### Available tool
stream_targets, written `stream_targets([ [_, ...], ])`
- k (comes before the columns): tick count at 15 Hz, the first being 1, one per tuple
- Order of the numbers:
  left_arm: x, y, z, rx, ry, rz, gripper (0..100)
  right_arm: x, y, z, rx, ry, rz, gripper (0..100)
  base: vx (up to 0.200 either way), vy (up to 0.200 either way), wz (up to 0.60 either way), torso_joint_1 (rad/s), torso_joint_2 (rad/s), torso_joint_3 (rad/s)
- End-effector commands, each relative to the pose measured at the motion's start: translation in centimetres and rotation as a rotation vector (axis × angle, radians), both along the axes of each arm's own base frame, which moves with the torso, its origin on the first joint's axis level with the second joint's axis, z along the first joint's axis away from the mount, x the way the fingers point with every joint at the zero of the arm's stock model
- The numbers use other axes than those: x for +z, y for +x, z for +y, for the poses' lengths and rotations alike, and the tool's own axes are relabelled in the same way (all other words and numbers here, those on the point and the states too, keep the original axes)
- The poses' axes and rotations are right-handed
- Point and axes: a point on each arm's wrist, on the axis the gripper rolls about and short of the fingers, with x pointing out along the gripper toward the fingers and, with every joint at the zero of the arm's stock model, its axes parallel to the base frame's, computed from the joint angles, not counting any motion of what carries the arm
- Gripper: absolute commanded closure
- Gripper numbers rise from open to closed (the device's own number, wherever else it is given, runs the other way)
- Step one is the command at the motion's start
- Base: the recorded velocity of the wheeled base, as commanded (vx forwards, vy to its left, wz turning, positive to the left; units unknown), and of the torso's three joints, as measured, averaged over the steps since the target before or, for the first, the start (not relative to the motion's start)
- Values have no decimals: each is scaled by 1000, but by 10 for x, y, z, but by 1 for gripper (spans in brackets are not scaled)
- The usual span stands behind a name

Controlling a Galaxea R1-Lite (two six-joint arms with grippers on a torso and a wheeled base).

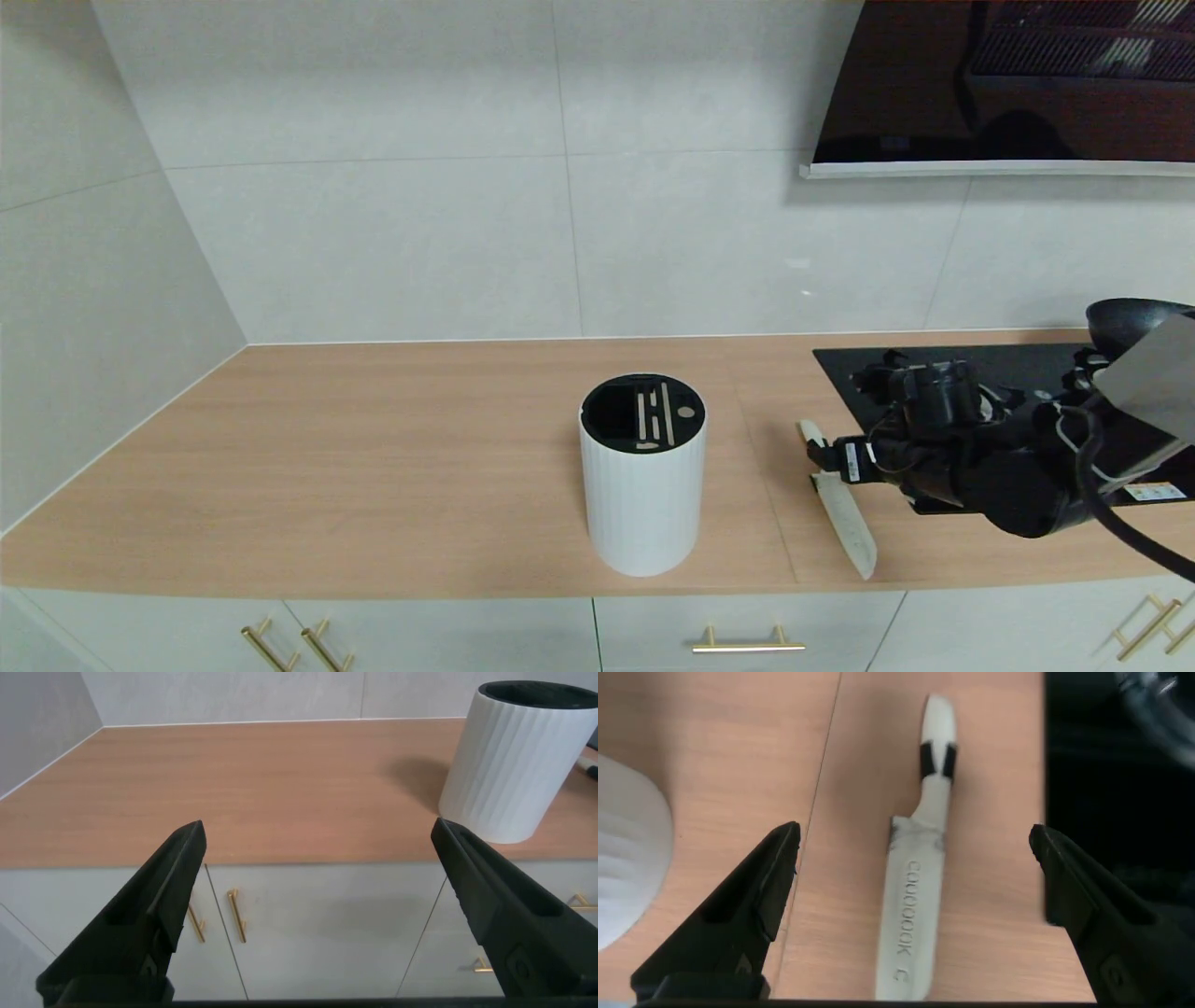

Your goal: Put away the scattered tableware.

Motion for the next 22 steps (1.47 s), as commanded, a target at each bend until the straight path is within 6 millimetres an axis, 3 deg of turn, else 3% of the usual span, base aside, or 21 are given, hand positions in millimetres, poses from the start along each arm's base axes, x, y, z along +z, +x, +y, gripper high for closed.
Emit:
stream_targets([
  [1, 0, 0, 0, 1, 0, 1, 0, -15, 3, 5, 10, -8, 33, 0, 0, 0, 0, 0, 0, 0],
  [3, 0, 0, 0, 1, 0, 1, 0, -33, 10, 9, 0, -22, 51, 0, 0, 0, 0, 0, 0, 0],
  [10, 0, 0, 0, 0, 0, 1, 0, -67, 27, 13, -80, -28, 77, 0, 0, 0, 0, 0, 0, 0],
  [22, 0, 0, 0, 1, 0, 1, 0, -83, 40, 12, -126, -9, 82, 0, 0, 0, 0, 0, 0, 0],
])
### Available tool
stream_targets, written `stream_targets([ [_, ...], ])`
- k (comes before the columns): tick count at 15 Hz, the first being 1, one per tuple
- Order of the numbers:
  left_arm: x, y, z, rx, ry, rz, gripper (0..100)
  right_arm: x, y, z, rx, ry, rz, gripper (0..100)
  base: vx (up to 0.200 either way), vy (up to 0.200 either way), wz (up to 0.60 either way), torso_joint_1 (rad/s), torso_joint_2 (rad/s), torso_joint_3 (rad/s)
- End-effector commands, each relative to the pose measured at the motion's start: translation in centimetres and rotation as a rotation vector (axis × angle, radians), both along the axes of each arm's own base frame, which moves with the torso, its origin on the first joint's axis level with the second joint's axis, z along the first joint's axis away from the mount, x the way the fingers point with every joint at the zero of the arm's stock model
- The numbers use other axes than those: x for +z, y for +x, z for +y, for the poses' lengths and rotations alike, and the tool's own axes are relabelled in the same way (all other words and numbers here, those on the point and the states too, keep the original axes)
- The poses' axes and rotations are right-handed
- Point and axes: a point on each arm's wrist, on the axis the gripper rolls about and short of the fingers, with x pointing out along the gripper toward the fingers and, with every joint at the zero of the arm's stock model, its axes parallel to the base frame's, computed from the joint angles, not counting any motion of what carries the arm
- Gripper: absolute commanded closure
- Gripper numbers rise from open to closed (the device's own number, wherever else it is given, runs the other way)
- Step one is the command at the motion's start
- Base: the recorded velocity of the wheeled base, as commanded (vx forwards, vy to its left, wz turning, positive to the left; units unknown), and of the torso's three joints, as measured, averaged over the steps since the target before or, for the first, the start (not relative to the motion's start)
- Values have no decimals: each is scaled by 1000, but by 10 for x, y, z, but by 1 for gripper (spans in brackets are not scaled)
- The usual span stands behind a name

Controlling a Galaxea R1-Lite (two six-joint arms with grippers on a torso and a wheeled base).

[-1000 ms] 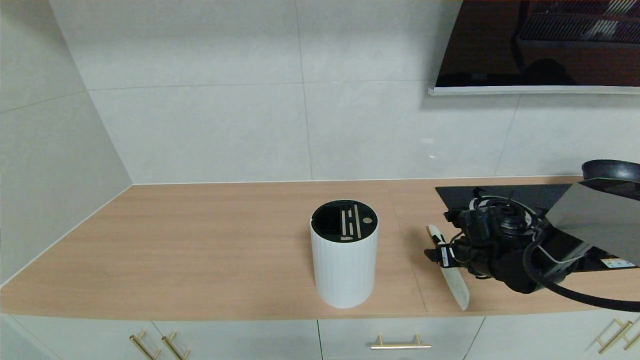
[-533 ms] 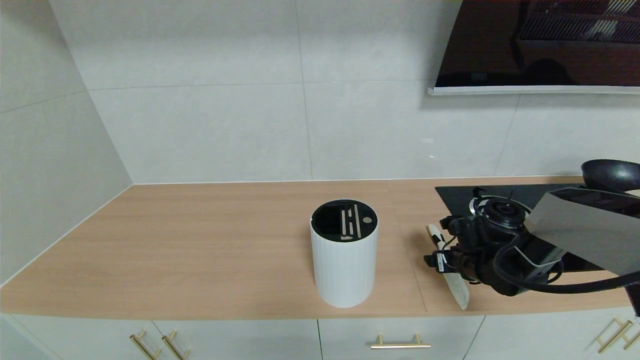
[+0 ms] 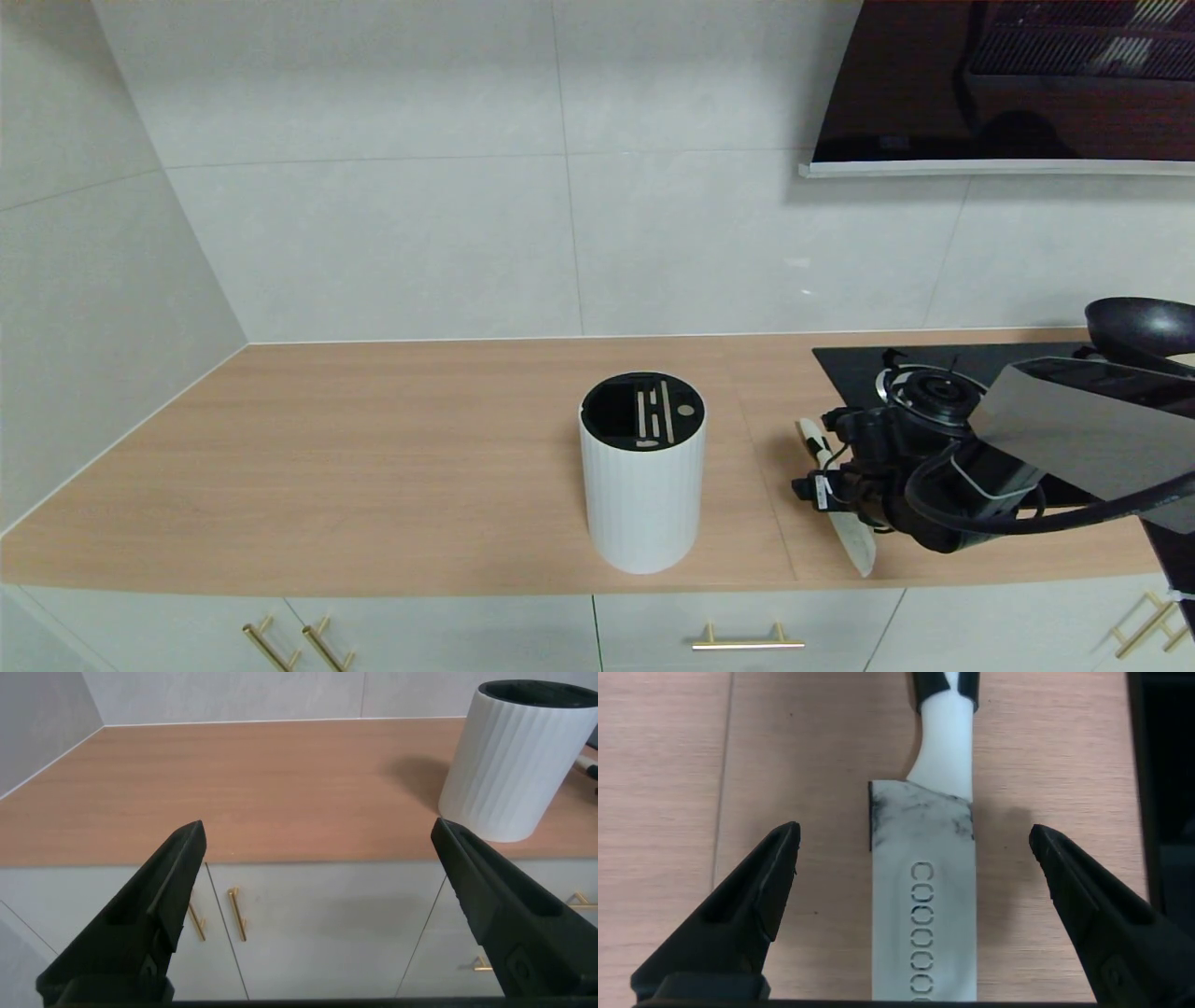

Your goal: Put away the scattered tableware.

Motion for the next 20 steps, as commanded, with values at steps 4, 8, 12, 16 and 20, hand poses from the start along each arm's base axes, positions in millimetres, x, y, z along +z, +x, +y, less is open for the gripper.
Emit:
stream_targets([
  [4, 0, 0, 0, 1, 0, 1, 0, -5, 3, 0, -9, 6, 4, 0, 0, 0, 0, 0, 0, 0],
  [8, 0, 0, 0, 1, 0, 1, 0, -6, 3, 0, -10, 4, 5, 100, 0, 0, 0, 0, 0, 0],
  [12, 0, 0, 0, 1, 0, 1, 0, -5, 3, 0, -10, 5, 2, 100, 0, 0, 0, 0, 0, 0],
  [16, 0, 0, 0, 1, 0, 1, 0, -2, 3, 1, -19, -1, -8, 100, 0, 0, 0, 0, 0, 0],
  [20, 0, 0, 0, 1, 3, 1, 0, 20, 0, 2, -57, -19, -81, 100, 0, 0, 0, 0, 0, 0],
])
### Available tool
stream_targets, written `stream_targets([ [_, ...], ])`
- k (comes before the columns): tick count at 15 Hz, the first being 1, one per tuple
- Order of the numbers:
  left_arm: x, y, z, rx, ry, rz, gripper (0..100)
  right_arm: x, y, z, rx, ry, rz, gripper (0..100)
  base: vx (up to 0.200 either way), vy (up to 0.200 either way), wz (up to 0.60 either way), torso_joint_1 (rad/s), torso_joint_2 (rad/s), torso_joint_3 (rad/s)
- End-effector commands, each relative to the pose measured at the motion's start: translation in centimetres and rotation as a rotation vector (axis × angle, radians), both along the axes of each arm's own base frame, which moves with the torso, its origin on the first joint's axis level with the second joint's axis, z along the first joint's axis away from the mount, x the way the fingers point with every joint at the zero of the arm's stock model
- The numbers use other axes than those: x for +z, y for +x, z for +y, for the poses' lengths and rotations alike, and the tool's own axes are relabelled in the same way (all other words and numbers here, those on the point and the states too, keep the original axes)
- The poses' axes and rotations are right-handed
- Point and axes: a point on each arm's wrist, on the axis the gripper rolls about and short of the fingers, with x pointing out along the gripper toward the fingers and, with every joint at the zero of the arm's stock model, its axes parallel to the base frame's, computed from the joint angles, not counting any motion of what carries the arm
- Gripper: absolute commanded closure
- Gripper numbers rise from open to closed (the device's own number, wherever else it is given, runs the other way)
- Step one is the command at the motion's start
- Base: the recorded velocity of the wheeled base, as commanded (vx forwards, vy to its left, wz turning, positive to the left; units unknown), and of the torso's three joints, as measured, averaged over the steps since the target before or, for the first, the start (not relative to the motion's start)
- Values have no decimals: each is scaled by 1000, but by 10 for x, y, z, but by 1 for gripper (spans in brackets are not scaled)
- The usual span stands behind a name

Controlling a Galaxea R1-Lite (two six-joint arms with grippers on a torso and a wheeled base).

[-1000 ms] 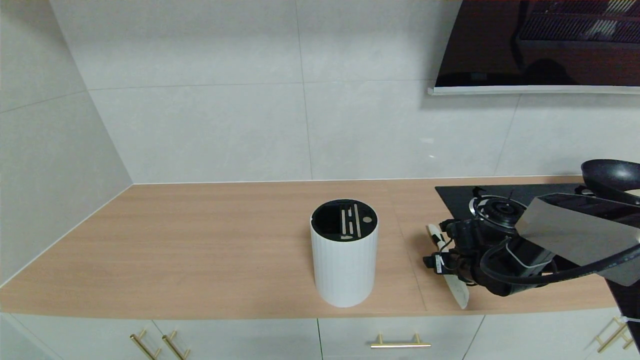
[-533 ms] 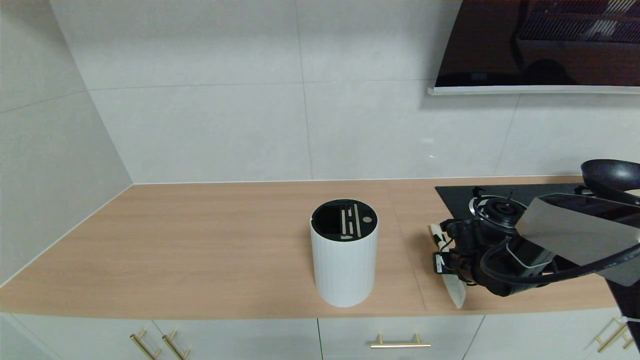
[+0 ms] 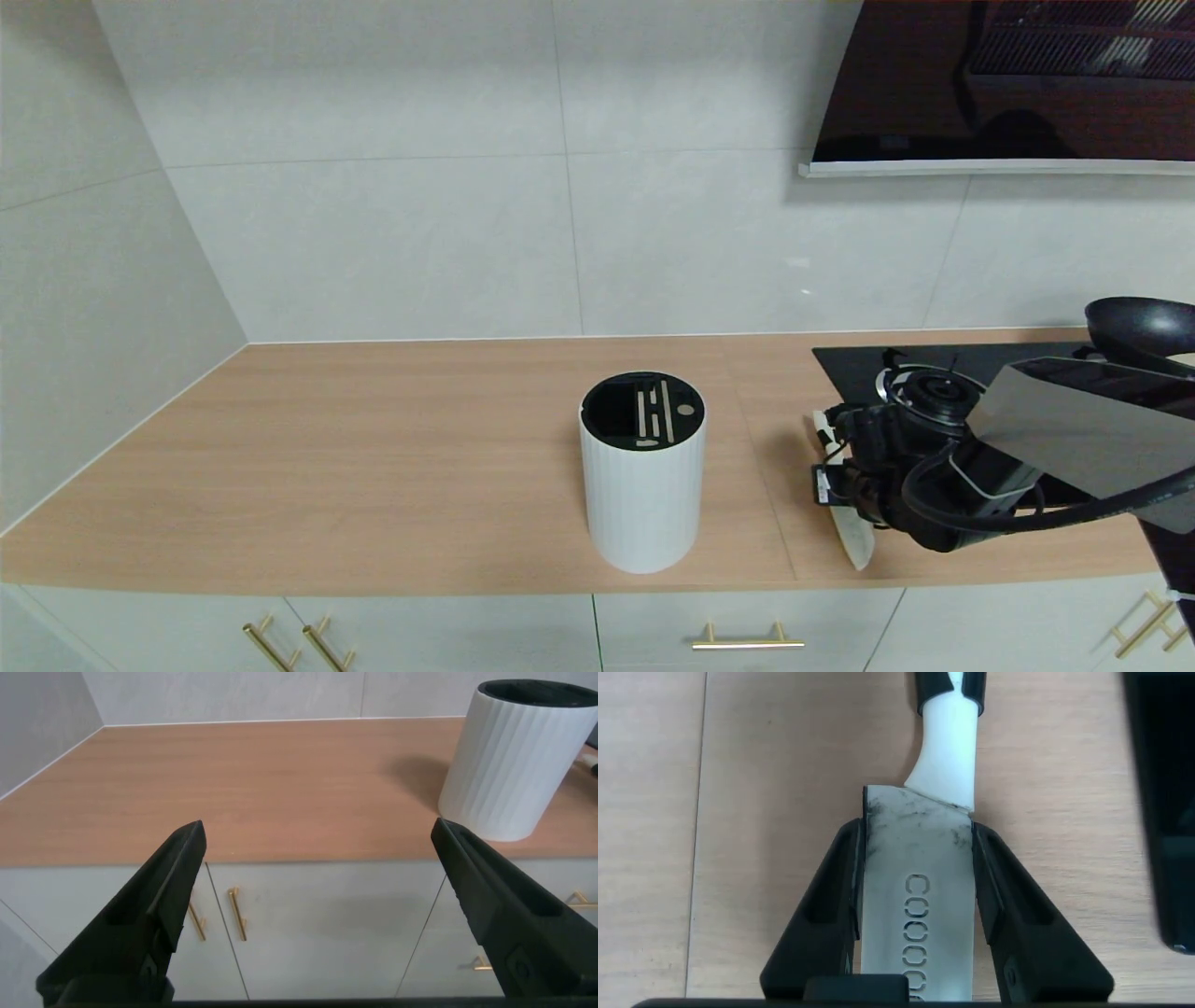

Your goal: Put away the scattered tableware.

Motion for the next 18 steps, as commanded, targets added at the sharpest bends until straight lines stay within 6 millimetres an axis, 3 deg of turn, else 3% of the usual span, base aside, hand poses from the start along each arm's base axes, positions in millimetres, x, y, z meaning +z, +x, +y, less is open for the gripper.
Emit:
stream_targets([
  [1, 0, 0, 0, 0, 1, 1, 0, 26, -5, 3, -2, 0, -64, 100, 0, 0, 0, 0, 0, 0],
  [6, 0, 0, 0, 2, -2, 1, 0, 98, -51, 31, 102, 53, -219, 100, 0, 0, 0, 0, 0, 0],
  [11, 1, 0, 0, 6, -6, -3, 0, 155, -86, 38, 168, 86, -347, 100, 0, 0, 0, 0, 0, 0],
  [12, 9, -2, 0, -3, -3, -32, 0, 161, -91, 38, 177, 89, -363, 100, 0, 0, 0, 0, 0, 0],
  [14, 45, -14, 0, -30, -21, -103, 0, 173, -100, 35, 181, 99, -391, 100, 0, 0, 0, 0, 0, 0],
  [15, 52, -15, -1, -53, -19, -84, 0, 176, -102, 35, 183, 102, -400, 100, 0, 0, 0, 0, 0, 0],
  [18, 94, -1, -6, -418, -29, 48, 0, 194, -115, 35, 215, 90, -449, 100, 0, 0, 0, 0, 0, 0],
])
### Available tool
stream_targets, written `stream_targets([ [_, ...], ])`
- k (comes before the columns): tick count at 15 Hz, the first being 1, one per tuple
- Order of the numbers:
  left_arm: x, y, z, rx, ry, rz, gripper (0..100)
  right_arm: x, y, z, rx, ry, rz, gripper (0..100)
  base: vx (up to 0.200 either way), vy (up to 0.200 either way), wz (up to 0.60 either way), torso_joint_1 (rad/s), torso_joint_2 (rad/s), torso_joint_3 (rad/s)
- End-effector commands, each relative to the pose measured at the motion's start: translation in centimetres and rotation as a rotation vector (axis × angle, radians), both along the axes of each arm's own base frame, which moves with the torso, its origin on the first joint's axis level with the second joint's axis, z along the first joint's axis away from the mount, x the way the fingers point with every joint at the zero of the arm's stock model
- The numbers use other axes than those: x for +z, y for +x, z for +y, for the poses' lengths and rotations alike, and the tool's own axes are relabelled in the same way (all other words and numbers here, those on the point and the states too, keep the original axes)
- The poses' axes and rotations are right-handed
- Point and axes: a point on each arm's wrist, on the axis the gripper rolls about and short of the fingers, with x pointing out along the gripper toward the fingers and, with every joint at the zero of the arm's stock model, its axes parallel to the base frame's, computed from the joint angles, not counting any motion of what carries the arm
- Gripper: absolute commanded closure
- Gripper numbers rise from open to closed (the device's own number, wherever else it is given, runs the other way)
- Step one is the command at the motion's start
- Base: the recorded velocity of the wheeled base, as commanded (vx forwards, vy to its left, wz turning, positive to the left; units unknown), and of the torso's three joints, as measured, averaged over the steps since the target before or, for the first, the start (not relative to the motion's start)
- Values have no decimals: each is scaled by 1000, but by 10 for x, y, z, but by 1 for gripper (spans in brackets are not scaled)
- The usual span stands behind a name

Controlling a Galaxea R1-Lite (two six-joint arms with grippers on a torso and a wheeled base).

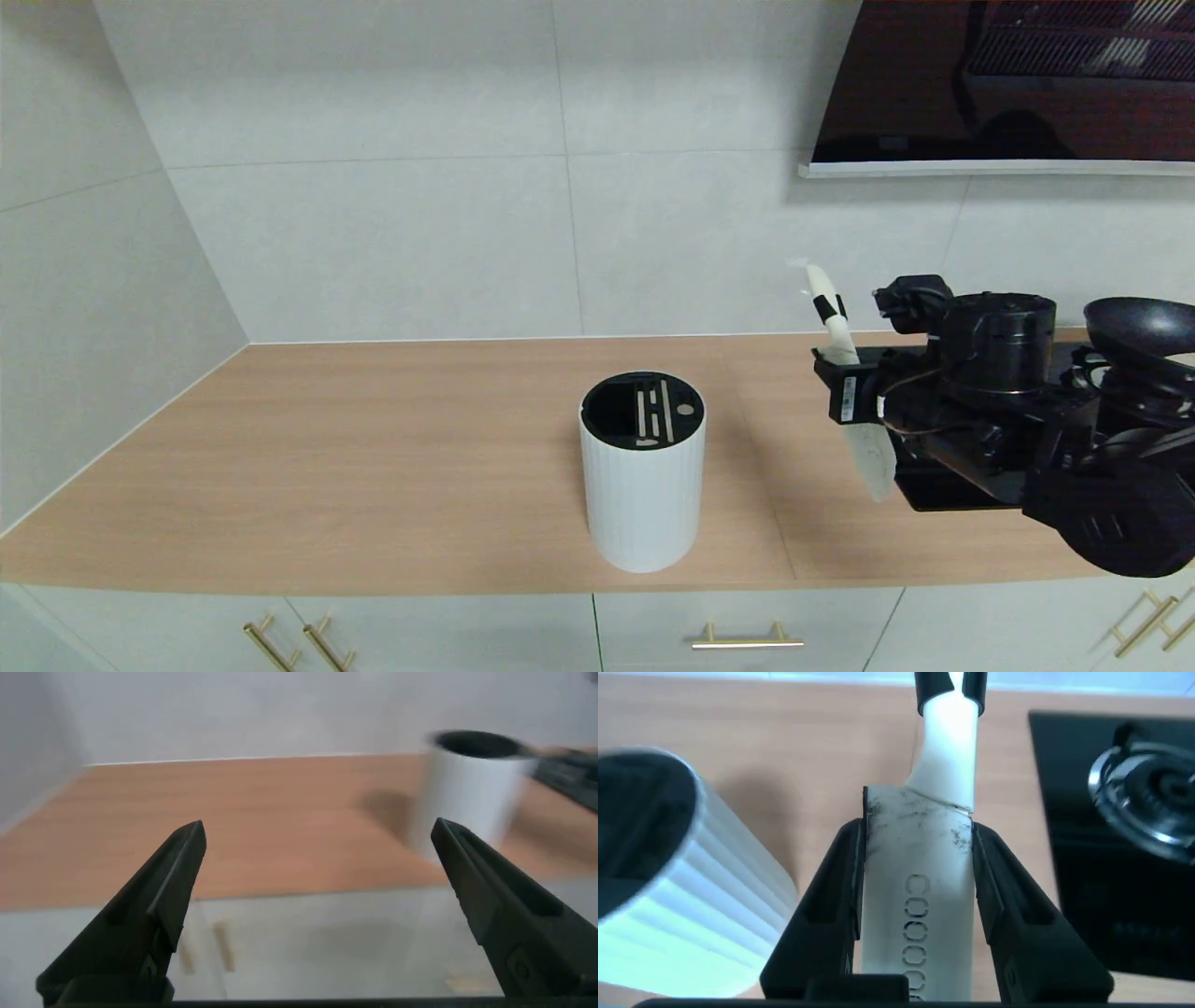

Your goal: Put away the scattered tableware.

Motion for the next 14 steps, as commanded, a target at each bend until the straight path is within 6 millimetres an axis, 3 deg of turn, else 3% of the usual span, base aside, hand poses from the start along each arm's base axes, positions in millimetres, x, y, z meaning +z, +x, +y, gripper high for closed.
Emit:
stream_targets([
  [1, 43, 22, -5, -235, -2, 103, 0, 18, -9, -2, 19, -33, -59, 100, 0, 0, 0, 0, 0, 0],
  [4, 95, 85, -14, -467, -106, 271, 0, 36, -6, 16, 89, -65, -128, 100, 0, 0, 0, 0, 0, 0],
  [5, 100, 98, -16, -489, -128, 297, 0, 36, -4, 18, 97, -62, -132, 100, 0, 0, 0, 0, 0, 0],
  [8, 99, 170, -24, -527, -152, 389, 0, 44, -12, 40, 172, -37, -160, 100, 0, 0, 0, 0, 0, 0],
  [12, 75, 202, -38, -569, -209, 508, 0, 42, -39, 60, 262, -36, -152, 100, 0, 0, 0, 0, 0, 0],
  [14, 75, 204, -57, -646, -312, 578, 0, 35, -52, 69, 303, -32, -130, 100, 0, 0, 0, 0, 0, 0],
])
